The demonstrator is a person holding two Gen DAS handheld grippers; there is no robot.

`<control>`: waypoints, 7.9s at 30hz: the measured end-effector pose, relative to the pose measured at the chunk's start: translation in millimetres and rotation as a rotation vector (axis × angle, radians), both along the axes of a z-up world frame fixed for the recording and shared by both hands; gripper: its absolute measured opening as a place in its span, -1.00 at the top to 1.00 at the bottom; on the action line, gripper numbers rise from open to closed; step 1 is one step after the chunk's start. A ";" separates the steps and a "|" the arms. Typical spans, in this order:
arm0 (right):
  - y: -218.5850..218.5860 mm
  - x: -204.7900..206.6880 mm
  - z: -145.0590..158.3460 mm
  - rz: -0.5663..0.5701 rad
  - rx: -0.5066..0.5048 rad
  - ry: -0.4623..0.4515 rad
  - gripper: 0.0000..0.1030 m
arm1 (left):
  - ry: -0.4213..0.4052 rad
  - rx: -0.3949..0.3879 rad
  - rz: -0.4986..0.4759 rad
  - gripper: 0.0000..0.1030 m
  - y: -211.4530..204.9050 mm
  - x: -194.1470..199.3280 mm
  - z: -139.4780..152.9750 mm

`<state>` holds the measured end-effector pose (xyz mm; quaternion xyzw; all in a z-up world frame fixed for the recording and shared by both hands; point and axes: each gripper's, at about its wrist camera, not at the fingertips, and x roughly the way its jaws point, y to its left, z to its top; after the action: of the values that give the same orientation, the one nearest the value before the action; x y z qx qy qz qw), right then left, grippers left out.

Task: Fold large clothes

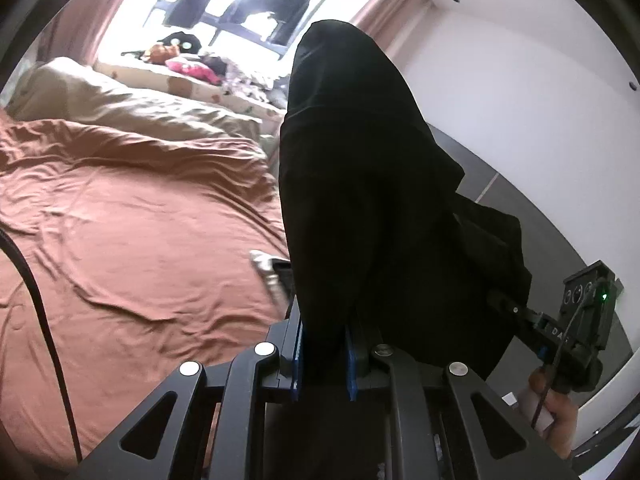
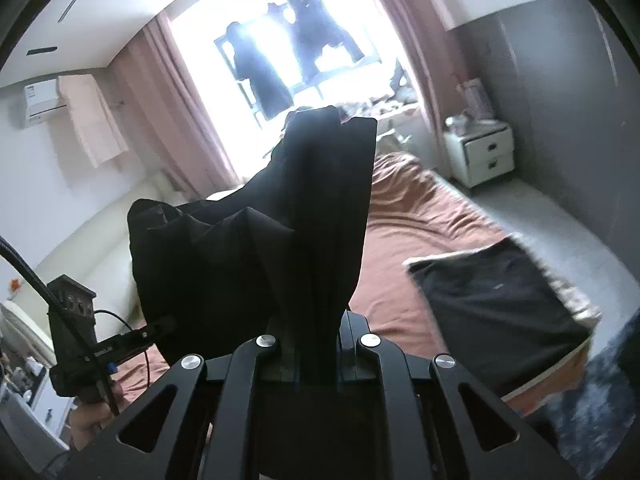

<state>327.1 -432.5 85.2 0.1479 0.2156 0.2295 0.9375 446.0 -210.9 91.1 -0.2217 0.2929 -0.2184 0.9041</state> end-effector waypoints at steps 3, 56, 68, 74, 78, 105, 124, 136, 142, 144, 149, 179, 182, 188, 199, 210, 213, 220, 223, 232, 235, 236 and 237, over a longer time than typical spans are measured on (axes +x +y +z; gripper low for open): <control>-16.0 -8.2 7.5 -0.038 -0.015 -0.013 0.84 | 0.003 -0.011 -0.030 0.67 -34.9 11.6 3.9; 65.4 62.7 -16.1 -0.408 -0.020 0.416 -0.35 | 0.406 0.196 -0.118 -0.28 -169.9 311.3 -180.4; -0.2 -150.8 -69.3 -0.591 0.196 0.449 -0.35 | 0.516 0.134 -0.172 -0.32 -167.4 331.1 -222.2; 0.4 -174.5 -118.1 -0.449 0.472 0.515 -0.34 | 0.491 0.135 -0.196 -0.32 -181.7 340.0 -218.6; 17.8 -174.9 -117.6 -0.369 0.521 0.501 -0.05 | 0.450 0.173 -0.209 -0.30 -193.1 348.5 -209.8; 107.4 -271.3 -22.5 -0.451 0.206 0.343 -0.52 | 0.261 0.290 -0.192 -0.69 -101.3 245.3 -131.5; 199.1 -369.2 18.3 -0.516 0.056 0.201 -1.00 | 0.030 0.304 -0.167 -0.99 -0.5 66.6 -62.6; 247.8 -426.2 18.6 -0.467 0.044 0.127 -1.00 | -0.065 0.314 -0.087 -0.99 69.0 -43.3 -50.5; 275.6 -454.5 12.4 -0.442 0.006 0.107 -1.00 | -0.099 0.326 -0.033 -0.99 99.0 -97.0 -54.5; 285.0 -464.1 11.8 -0.432 -0.013 0.096 -1.00 | -0.114 0.329 -0.012 -0.99 107.0 -114.2 -55.9; 305.2 -484.7 9.9 -0.399 -0.048 0.066 -1.00 | -0.154 0.339 0.042 -0.99 124.8 -162.0 -59.6; 367.1 -627.2 -45.8 -0.266 -0.176 -0.158 -1.00 | -0.330 0.372 0.255 -0.99 171.6 -390.4 -101.3; 376.8 -626.7 -52.3 -0.267 -0.190 -0.164 -1.00 | -0.338 0.371 0.262 -0.99 172.2 -398.1 -102.1; 398.9 -620.5 -64.3 -0.221 -0.191 -0.145 -1.00 | -0.323 0.362 0.260 -0.99 177.0 -402.5 -100.3; 417.2 -607.3 -62.3 -0.223 -0.190 -0.131 -1.00 | -0.333 0.371 0.285 -0.99 179.8 -407.0 -94.9; 426.5 -619.9 -68.0 -0.237 -0.190 -0.142 -1.00 | -0.330 0.367 0.303 -0.99 183.4 -409.3 -92.8; 426.5 -621.5 -68.2 -0.236 -0.192 -0.146 -1.00 | -0.331 0.368 0.302 -0.99 183.4 -409.5 -92.8; 426.6 -622.9 -68.1 -0.235 -0.191 -0.147 -1.00 | -0.341 0.370 0.304 -0.99 183.0 -412.3 -90.4; 425.5 -622.6 -68.1 -0.235 -0.191 -0.150 -1.00 | -0.341 0.371 0.307 -0.99 183.9 -412.7 -90.2; 424.3 -624.3 -68.5 -0.238 -0.189 -0.151 -1.00 | -0.340 0.368 0.323 -0.99 185.4 -416.1 -89.0; 424.4 -624.9 -68.3 -0.236 -0.189 -0.150 -1.00 | -0.341 0.367 0.325 -0.99 185.7 -415.9 -88.8; 424.7 -625.2 -68.2 -0.236 -0.190 -0.150 -1.00 | -0.342 0.369 0.325 -0.99 185.7 -415.9 -88.8; 425.0 -625.3 -67.8 -0.236 -0.190 -0.150 -1.00 | -0.342 0.371 0.323 -0.99 185.6 -416.1 -89.0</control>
<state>-298.2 -7.5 17.3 0.0652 0.1469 0.1067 0.9812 29.9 -25.3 2.1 -0.0562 0.1322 -0.0488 0.9884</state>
